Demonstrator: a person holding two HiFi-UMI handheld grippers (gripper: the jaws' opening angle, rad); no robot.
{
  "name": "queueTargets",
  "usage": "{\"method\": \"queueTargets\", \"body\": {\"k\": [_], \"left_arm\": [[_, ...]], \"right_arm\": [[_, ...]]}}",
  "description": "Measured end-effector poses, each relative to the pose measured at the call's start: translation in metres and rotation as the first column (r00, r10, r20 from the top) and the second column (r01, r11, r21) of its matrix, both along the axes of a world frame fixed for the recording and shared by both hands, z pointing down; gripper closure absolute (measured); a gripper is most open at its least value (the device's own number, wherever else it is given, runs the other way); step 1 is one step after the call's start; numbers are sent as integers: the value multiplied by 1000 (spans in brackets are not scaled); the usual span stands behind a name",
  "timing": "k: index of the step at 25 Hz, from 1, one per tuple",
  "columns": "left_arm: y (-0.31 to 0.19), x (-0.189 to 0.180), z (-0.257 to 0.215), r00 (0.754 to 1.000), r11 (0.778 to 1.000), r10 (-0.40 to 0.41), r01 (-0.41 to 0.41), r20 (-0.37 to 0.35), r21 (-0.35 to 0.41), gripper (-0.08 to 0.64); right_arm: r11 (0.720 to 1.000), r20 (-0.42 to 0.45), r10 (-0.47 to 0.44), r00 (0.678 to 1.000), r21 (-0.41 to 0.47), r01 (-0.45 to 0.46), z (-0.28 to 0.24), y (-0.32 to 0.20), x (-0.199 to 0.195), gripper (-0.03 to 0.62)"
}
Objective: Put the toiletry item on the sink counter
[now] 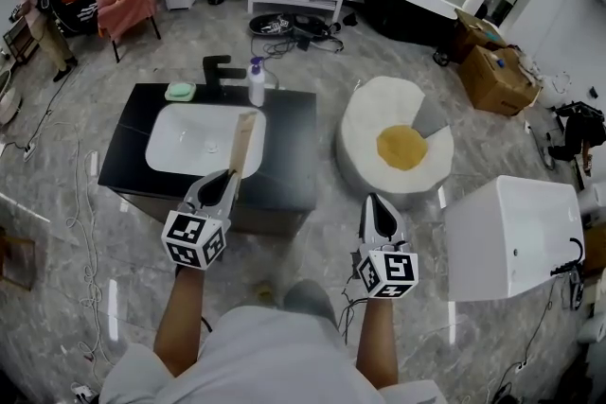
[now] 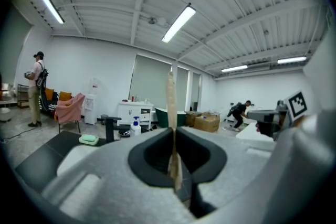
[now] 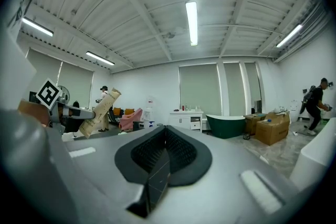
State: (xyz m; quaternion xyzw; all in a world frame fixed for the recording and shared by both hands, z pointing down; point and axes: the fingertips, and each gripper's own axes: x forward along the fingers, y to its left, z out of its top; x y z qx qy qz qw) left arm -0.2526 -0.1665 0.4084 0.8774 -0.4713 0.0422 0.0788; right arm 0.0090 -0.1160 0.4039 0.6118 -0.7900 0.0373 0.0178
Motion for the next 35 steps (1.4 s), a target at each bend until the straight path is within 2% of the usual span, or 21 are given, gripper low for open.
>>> {"method": "queueTargets", "body": {"k": [13,24,35], "left_arm": [[-49,21,15,999,999,32,-32,-17,-34,548],[-117,72,34,1000,996,6,-6,7,-90,548],[-187,125,86,999,980,-26,34,40,-195,546]], "right_arm": [[1000,-5,2,1000,-4,-2,6,-50,11,589],[998,15,-53,998,-32,53,24,-134,51,589],[994,28,-96,995,-55,97,47,-214,96,589]]}}
